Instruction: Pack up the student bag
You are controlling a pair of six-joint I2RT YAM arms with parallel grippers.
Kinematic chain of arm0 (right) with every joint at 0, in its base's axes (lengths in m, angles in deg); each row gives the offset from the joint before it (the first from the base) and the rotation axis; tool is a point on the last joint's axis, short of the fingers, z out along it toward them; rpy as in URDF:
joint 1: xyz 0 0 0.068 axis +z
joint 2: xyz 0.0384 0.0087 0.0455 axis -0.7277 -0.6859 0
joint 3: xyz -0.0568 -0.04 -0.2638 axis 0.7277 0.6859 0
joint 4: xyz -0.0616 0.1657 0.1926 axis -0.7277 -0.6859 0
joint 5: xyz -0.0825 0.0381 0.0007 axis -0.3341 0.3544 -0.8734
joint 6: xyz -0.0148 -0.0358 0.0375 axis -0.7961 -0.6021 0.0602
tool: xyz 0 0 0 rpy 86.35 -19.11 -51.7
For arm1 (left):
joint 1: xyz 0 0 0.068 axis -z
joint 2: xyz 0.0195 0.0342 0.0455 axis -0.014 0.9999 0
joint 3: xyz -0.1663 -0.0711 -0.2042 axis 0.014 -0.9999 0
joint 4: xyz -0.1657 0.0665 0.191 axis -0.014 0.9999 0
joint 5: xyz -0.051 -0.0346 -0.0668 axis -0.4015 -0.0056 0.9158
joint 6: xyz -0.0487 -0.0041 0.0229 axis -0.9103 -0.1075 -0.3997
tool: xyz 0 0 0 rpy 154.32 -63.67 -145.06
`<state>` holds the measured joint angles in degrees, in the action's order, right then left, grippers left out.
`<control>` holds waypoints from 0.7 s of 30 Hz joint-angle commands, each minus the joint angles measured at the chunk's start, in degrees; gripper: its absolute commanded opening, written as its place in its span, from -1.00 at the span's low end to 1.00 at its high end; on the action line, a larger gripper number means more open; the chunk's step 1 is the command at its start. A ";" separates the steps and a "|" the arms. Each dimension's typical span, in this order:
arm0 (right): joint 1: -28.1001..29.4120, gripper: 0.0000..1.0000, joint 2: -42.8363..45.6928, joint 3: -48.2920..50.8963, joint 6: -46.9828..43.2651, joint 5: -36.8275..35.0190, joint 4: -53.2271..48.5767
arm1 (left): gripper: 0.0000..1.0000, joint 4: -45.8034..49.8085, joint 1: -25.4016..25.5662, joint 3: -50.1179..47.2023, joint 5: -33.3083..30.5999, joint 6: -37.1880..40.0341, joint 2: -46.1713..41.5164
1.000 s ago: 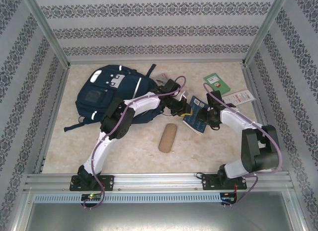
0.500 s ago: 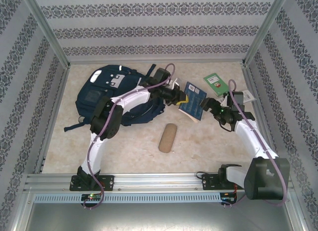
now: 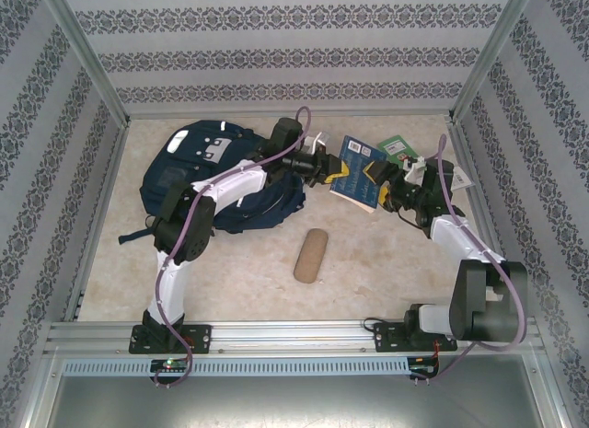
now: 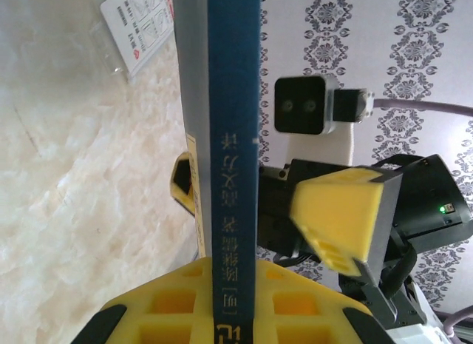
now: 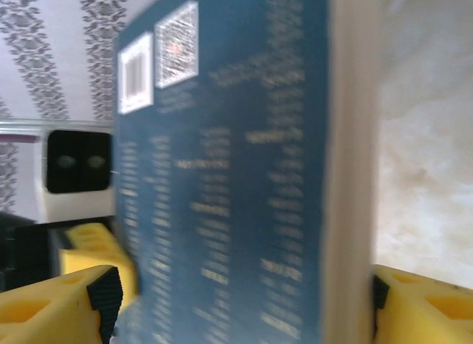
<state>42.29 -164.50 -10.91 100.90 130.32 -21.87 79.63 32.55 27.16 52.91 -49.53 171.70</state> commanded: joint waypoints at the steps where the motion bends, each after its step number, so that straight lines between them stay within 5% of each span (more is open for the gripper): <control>1: -0.34 0.54 -1.88 -0.48 5.64 6.93 9.95 | -1.00 -6.24 -0.61 -1.18 2.53 -2.24 -3.77; 5: -0.40 0.18 -1.54 -0.16 5.95 6.66 10.54 | -1.00 -5.02 -0.81 -1.55 2.48 -1.05 -4.23; 11: -0.43 -0.98 -0.46 0.57 5.30 5.80 9.35 | -1.00 0.87 -0.98 -0.97 2.30 3.24 -4.49; 14: -0.43 -1.00 0.24 0.96 4.63 4.96 8.56 | -0.92 4.81 -1.13 -0.65 1.94 6.43 -4.88; 19: -0.43 -1.00 1.99 2.01 3.67 3.83 7.56 | -0.20 26.23 -4.11 3.01 -5.81 21.44 -6.97; 21: -0.43 -1.00 2.74 2.40 3.05 3.65 7.12 | -0.11 33.28 -6.17 3.94 -10.12 26.44 -8.06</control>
<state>41.94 -163.86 -9.14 105.94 134.36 -15.45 98.71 29.77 28.08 48.69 -34.82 167.83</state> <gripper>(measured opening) 0.107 0.435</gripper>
